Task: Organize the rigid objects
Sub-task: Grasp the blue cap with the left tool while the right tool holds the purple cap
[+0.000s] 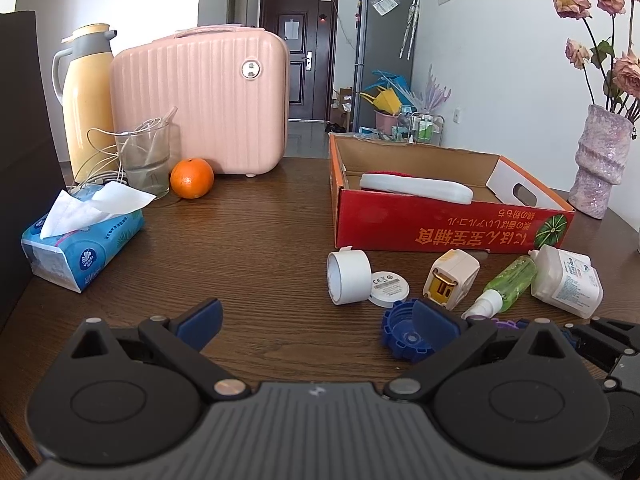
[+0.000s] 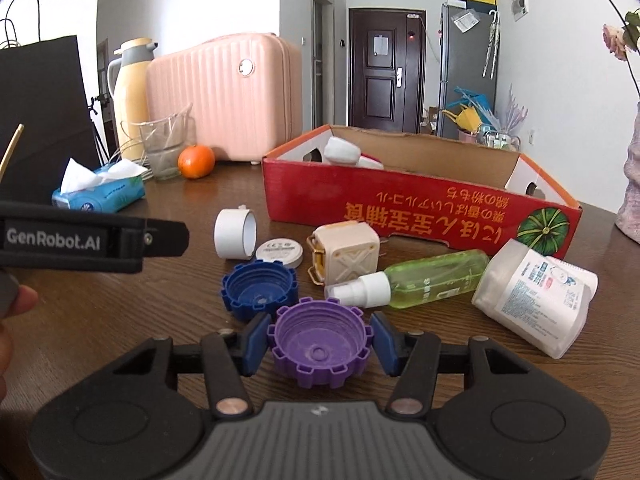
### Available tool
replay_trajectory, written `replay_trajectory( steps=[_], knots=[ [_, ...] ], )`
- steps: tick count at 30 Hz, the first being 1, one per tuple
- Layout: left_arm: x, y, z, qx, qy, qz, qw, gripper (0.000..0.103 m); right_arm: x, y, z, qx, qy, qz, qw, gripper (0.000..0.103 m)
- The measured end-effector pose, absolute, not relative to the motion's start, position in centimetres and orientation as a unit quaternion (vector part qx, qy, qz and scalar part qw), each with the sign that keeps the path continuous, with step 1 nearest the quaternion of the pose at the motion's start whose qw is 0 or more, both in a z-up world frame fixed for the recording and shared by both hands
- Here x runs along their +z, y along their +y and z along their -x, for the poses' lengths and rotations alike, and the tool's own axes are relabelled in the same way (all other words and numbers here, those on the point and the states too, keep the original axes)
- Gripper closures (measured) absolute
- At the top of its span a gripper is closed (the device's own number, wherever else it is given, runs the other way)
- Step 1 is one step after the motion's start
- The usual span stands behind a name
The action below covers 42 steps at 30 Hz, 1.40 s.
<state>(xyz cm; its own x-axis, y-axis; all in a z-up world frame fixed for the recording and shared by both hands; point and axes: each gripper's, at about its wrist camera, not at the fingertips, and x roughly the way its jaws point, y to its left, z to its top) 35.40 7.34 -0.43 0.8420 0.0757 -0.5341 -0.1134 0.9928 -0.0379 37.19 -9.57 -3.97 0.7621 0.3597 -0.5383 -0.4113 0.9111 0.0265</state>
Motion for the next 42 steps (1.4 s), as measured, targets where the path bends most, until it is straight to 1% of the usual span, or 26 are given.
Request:
replay_trajectory(
  steps=[14, 23, 40, 42],
  knots=[
    [-0.8, 6.5, -35.9, 0.051, 0.278, 0.024, 0.959, 0.000, -2.8, -11.4, -37.3, 0.188, 0.256, 0.036, 0.947, 0.049],
    [-1.2, 4.6, -36.6, 0.039, 0.283, 0.014, 0.958, 0.000, -2.4, -13.2, -37.7, 0.176, 0.247, 0.027, 0.953, 0.049],
    [-3.2, 0.4, -39.1, 0.023, 0.323, 0.001, 0.946, 0.000, -2.1, -18.0, -39.0, 0.145, 0.237, 0.016, 0.961, 0.049],
    [-3.4, 0.1, -39.5, 0.026, 0.327, -0.002, 0.945, 0.004, -2.2, -18.4, -39.1, 0.143, 0.237, 0.015, 0.961, 0.049]
  ],
)
